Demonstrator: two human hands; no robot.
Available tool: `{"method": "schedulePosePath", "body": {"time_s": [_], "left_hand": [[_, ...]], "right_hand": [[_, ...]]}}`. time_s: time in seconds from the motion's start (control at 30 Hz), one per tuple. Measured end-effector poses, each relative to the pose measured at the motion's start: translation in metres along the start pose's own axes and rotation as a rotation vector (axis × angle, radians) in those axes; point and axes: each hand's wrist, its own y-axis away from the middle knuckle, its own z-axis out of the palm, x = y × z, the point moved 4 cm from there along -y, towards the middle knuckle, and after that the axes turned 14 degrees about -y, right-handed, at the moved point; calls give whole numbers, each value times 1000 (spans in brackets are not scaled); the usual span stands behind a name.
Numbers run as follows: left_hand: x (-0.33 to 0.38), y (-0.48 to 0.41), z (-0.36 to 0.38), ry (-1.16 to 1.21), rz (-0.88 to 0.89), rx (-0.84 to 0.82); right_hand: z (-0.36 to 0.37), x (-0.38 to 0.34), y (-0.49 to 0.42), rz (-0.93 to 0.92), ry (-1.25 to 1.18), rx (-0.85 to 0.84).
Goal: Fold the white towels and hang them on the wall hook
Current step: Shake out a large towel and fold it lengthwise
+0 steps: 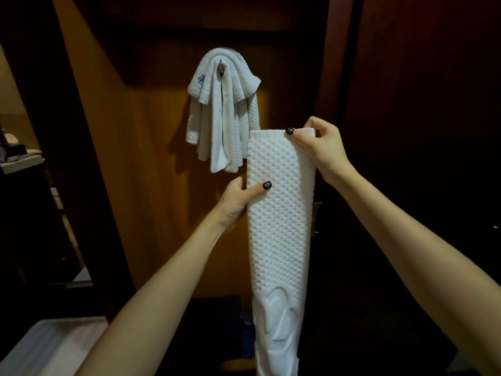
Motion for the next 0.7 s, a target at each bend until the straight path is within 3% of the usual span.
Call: {"method": "schedulePosePath", "body": {"time_s": [0.17,0.4,0.5,0.7], "left_hand": [[18,-2,13,13,93,48],[35,-19,10,51,107,137],[40,-20,1,6,125,174],[65,-17,-33,-217,257,245]], "right_hand": [[-13,1,-9,41,-81,32],[-18,56,17,414,-481,-4],[-1,78,41,496,-455,-69],[29,95,69,469,-351,-234]]}}
